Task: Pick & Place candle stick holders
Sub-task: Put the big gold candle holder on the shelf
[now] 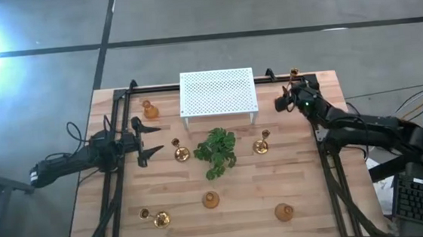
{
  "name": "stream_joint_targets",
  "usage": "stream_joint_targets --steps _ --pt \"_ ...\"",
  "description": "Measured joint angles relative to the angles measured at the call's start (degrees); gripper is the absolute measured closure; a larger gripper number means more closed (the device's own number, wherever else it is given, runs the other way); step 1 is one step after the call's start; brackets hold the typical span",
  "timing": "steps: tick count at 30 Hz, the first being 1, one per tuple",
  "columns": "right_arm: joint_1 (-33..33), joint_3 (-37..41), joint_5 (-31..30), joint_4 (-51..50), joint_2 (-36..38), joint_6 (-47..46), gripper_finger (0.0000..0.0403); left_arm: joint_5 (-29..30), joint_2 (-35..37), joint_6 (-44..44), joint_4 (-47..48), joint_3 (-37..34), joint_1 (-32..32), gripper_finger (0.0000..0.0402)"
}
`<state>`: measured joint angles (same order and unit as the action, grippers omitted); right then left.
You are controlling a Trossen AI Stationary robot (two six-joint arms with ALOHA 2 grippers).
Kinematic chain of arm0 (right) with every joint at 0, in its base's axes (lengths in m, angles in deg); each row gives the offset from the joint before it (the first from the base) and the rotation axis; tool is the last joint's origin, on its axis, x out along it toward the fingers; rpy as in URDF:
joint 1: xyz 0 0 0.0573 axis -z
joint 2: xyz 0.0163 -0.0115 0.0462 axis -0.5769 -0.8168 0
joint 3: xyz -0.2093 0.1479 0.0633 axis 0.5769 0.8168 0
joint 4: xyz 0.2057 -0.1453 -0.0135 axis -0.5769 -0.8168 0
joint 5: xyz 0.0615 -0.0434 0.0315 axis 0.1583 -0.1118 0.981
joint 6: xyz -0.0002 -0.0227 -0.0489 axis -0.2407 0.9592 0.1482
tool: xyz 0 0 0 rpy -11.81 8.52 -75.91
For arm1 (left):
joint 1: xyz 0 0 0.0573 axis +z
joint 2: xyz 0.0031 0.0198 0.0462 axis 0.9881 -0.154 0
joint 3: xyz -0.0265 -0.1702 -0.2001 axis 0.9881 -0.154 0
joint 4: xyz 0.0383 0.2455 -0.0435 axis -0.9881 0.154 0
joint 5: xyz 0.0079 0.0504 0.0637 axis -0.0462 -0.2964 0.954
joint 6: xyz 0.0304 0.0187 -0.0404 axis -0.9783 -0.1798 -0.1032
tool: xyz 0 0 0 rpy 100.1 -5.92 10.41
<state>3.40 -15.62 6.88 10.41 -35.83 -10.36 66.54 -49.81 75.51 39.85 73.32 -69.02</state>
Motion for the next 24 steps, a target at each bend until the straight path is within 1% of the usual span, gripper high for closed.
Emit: stream_joint_targets --steps 5,9,12,18,24 --pt "1.35 -1.47 -0.15 1.6 -3.82 -0.09 0.0251 0.0 0.02 0.01 0.0 0.0 0.01 0.0083" --pt "1.6 -2.2 -1.4 2.42 -6.03 -0.54 0.0272 0.0 0.02 0.02 0.0 0.0 0.0 0.0083" --pt "1.58 -2.24 -2.11 2.47 -6.75 -2.39 0.0302 0.0 0.01 0.02 0.0 0.0 0.02 0.0083" --pt "1.53 -1.71 -2.72 2.22 -6.58 -4.38 0.0383 0.0 0.0 0.02 -0.02 0.0 0.0 0.0083" --pt "1.54 -1.69 -3.02 2.32 -6.51 -3.91 0.039 0.0 0.02 0.0 0.0 0.0 0.02 0.0083"
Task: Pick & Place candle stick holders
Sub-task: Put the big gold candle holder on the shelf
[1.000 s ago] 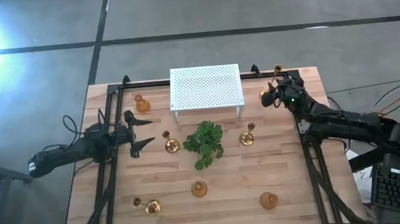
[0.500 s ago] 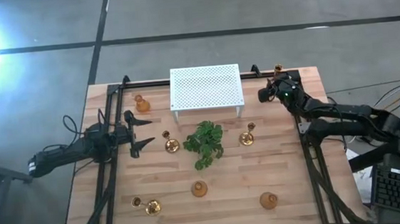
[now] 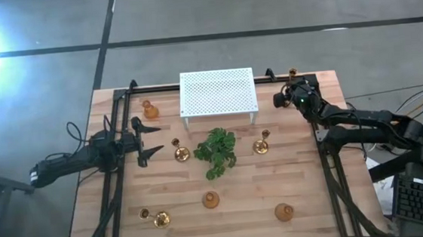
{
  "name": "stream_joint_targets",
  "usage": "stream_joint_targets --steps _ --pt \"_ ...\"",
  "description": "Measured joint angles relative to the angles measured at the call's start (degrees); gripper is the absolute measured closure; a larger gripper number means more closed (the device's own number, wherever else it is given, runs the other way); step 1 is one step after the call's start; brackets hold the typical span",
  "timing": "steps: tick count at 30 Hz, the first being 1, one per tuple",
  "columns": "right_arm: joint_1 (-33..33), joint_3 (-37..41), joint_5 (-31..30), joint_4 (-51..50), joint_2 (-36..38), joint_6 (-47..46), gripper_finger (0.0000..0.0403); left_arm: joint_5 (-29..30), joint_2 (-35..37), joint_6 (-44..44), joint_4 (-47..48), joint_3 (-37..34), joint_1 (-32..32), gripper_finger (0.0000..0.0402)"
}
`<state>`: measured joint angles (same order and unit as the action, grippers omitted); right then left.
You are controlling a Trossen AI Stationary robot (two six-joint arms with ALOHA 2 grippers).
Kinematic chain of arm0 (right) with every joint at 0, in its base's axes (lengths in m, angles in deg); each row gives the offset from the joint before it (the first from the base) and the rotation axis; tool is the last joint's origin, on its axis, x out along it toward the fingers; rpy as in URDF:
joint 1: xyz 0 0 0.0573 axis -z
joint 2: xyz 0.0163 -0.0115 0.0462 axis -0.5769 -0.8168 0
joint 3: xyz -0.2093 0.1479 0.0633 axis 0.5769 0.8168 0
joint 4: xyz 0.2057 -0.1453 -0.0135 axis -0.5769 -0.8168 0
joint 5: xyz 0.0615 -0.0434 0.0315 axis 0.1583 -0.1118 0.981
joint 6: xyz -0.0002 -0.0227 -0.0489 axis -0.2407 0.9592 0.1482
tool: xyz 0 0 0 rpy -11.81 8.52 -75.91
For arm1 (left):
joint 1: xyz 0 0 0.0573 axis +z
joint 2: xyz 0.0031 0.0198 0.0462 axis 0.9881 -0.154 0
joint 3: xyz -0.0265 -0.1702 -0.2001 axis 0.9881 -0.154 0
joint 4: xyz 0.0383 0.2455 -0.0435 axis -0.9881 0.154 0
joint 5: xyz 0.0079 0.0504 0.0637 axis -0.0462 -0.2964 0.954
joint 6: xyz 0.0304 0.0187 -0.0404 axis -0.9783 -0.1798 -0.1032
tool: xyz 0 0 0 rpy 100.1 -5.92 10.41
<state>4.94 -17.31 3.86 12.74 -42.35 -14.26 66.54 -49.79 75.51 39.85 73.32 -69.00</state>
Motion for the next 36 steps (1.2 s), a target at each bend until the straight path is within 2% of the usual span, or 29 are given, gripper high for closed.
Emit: stream_joint_targets --steps 9,15,26,36 --pt "-0.03 0.07 0.96 -0.14 0.35 0.71 0.0392 0.0 0.0 0.02 -0.02 0.0 -0.02 0.0083" --pt "-0.03 -1.76 6.65 -1.18 1.87 0.71 0.0393 0.0 -0.01 0.01 -0.02 0.0 -0.02 0.0083" --pt "-0.97 -19.28 8.48 -25.85 6.01 3.98 0.0392 0.0 0.0 0.0 -0.02 0.0 0.0 0.0083" --pt "-1.98 -31.04 15.4 -30.68 7.36 7.98 0.0392 -0.02 -0.01 0.01 -0.04 0.0 -0.02 0.0083"
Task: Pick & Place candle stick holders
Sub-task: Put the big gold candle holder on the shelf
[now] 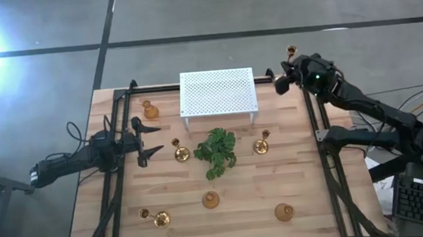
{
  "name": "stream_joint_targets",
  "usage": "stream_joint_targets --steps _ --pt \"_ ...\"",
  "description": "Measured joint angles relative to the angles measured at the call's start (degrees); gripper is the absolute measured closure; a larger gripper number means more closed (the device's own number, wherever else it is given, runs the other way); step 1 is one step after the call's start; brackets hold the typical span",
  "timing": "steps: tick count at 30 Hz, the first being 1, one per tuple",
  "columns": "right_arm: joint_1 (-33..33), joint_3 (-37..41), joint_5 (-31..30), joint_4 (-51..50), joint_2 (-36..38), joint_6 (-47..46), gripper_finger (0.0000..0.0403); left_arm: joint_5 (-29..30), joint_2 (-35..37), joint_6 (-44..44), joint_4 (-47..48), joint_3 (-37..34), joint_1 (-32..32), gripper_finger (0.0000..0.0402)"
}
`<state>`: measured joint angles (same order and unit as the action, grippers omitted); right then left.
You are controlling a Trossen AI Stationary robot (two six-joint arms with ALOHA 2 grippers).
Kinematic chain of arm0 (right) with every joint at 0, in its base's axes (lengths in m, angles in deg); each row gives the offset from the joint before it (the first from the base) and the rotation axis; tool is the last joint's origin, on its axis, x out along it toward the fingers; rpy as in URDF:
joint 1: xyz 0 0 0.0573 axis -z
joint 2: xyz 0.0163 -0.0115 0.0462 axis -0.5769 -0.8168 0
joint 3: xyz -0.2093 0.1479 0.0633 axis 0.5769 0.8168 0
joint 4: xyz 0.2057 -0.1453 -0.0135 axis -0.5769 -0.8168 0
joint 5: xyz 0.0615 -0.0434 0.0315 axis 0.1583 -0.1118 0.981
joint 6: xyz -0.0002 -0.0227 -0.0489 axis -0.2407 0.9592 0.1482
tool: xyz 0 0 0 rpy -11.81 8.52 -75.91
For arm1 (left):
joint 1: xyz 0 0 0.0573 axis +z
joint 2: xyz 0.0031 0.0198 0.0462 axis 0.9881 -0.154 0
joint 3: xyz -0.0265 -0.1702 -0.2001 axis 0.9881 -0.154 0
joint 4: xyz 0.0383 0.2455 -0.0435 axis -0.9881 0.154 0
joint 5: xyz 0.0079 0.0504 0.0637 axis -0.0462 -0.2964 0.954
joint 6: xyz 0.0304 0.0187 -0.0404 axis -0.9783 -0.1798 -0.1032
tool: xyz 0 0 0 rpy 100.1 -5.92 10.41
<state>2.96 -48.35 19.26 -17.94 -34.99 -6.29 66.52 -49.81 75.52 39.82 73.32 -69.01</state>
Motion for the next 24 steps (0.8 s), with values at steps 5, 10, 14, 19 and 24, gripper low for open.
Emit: stream_joint_targets --steps 5,10,14,19,24 --pt "-0.11 -4.05 4.54 -1.33 -0.31 0.25 0.0392 -0.01 -0.01 -0.01 -0.01 0.0 0.01 0.0083" --pt "-0.16 -7.9 8.76 -1.31 -2.07 0.27 0.0392 0.0 0.01 0.01 -0.01 0.0 0.01 0.0083" --pt "-0.22 -11.39 10.75 -2.2 -5.07 0.36 0.0392 0.01 -0.01 0.01 -0.01 0.0 0.02 0.0083" --pt "-0.22 -16.98 12.55 -5.53 -10.45 0.9 0.0392 0.0 0.01 0.01 -0.01 0.0 0.01 0.0083" --pt "-0.55 -22.89 14.92 -7.58 -16.46 2.17 0.0392 0.0 0.01 0.01 -0.03 0.0 0.01 0.0083"
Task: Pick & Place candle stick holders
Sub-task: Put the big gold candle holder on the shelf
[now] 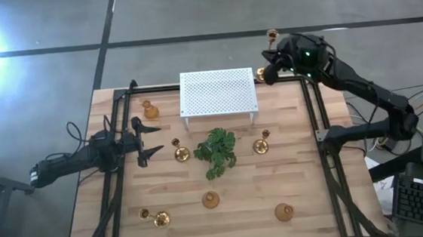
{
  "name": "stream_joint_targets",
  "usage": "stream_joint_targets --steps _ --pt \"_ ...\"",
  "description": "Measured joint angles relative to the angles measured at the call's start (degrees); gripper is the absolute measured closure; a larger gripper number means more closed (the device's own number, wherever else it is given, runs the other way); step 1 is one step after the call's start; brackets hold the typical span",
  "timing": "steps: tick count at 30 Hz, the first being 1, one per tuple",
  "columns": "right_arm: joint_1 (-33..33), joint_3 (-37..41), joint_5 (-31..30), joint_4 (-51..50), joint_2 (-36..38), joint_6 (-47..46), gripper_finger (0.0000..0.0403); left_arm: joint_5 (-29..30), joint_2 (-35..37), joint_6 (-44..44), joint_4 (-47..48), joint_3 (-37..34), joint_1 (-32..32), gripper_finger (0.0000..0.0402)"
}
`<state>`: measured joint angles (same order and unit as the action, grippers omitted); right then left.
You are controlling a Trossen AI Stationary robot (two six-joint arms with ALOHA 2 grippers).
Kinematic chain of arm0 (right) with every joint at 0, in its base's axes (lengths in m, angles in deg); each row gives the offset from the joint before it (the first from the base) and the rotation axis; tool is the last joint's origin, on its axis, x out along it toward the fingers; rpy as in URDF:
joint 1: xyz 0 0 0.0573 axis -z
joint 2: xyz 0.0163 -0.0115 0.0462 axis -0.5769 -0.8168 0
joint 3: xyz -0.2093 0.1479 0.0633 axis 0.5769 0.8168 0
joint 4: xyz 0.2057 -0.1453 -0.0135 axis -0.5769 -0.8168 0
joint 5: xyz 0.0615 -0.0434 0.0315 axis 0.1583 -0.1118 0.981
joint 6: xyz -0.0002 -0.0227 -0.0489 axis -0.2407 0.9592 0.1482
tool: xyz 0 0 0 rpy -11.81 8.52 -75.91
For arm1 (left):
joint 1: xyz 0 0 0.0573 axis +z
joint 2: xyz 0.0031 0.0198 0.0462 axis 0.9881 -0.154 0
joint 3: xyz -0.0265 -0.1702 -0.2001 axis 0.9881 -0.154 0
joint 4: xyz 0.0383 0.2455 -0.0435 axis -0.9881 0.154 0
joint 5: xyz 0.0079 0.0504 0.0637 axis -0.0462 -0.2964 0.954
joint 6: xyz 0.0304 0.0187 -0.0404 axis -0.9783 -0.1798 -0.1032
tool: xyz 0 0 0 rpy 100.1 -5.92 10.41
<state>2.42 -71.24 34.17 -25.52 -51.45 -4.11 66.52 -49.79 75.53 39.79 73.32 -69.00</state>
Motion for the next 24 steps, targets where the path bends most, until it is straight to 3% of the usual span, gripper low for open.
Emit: stream_joint_targets --steps 10,24 --pt "-0.31 -7.13 3.07 0.52 -8.46 1.73 0.0392 0.0 0.0 -0.02 0.0 0.0 0.0 0.0083" --pt "-0.26 -6.88 4.76 7.68 -13.74 1.66 0.0392 0.02 0.0 -0.02 -0.02 0.0 0.01 0.0083"
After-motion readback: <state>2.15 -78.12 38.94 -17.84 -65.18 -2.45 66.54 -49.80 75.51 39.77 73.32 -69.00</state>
